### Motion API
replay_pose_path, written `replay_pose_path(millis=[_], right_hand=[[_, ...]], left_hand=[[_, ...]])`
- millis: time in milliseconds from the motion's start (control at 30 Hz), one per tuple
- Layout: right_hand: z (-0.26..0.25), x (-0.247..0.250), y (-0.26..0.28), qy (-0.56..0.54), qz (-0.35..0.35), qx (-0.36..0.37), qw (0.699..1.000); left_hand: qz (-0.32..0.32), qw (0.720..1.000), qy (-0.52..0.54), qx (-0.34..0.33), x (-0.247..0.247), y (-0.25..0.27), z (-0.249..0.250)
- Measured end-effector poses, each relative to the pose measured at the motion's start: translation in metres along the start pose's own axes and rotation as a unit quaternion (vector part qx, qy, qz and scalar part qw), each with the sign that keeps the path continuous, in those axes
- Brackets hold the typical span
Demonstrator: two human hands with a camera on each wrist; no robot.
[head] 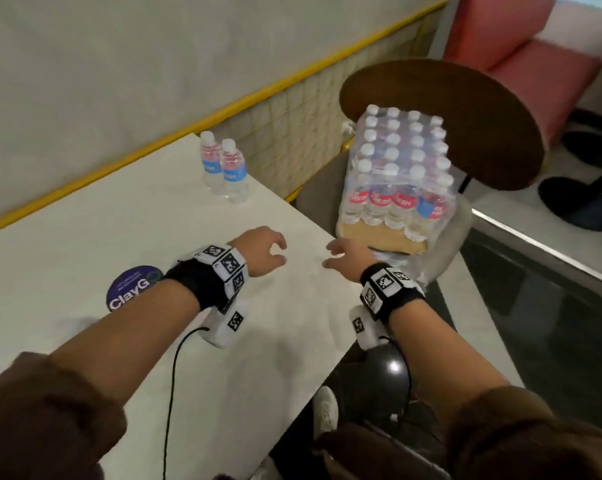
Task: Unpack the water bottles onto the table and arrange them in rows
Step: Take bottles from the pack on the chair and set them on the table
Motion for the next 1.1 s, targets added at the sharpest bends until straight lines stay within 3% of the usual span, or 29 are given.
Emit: replay_pose_path(millis=[100,200,267,467,567,633,767,833,867,967,1100], right_hand=[[0.025,0.057,-0.026,-0.038,0.098,-0.046,0.993],[0.035,0.098,-0.058,-0.144,0.139,-0.042,0.979],[0.037,0.113,-0.077,-0.156,0.15,-0.051,0.975],[0.043,0.114,-0.115,-0.254,0.089,-0.054,0.962],[0.042,0.115,-0.108,-0.132,0.115,-0.035,0.984],[0.043,0.11,-0.096,-0.081,0.13,0.016,0.988],[0.053,0.101,-0.078,-0.134,0.085,0.121,0.98],[0.066,0.101,-0.081,-0.193,0.02,0.086,0.977],[0.073,0.106,-0.081,-0.207,0.024,0.063,0.976],[0.09,0.13,-0.087,-0.221,0.144,0.026,0.964],[0.081,0.138,-0.102,-0.219,0.122,0.013,0.968]], left_hand=[[0.001,0.999,0.008,-0.04,-0.008,-0.055,0.039],[0.021,0.998,0.013,-0.057,-0.008,-0.1,0.073],[0.034,0.998,0.007,-0.051,-0.008,-0.121,0.087],[0.035,0.998,0.031,-0.05,-0.018,-0.156,0.099],[0.06,0.997,0.047,-0.026,-0.018,-0.164,0.097],[0.069,0.995,0.071,-0.02,-0.017,-0.169,0.099],[0.045,0.993,0.103,-0.026,-0.023,-0.181,0.112],[0.045,0.994,0.099,-0.029,-0.028,-0.187,0.113],[0.053,0.992,0.111,-0.027,-0.029,-0.189,0.112],[0.069,0.989,0.126,-0.018,-0.025,-0.188,0.107],[0.074,0.988,0.131,-0.021,-0.024,-0.181,0.109]])
Point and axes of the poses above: each hand's wrist, its own y-axis away from the middle knuckle, its own x-axis out of the back of the hand, z = x × y, the point moved 3 cm from there along -y, towards the middle knuckle, and after that the axes turned 13 degrees about -x, right-handed, at the moved point
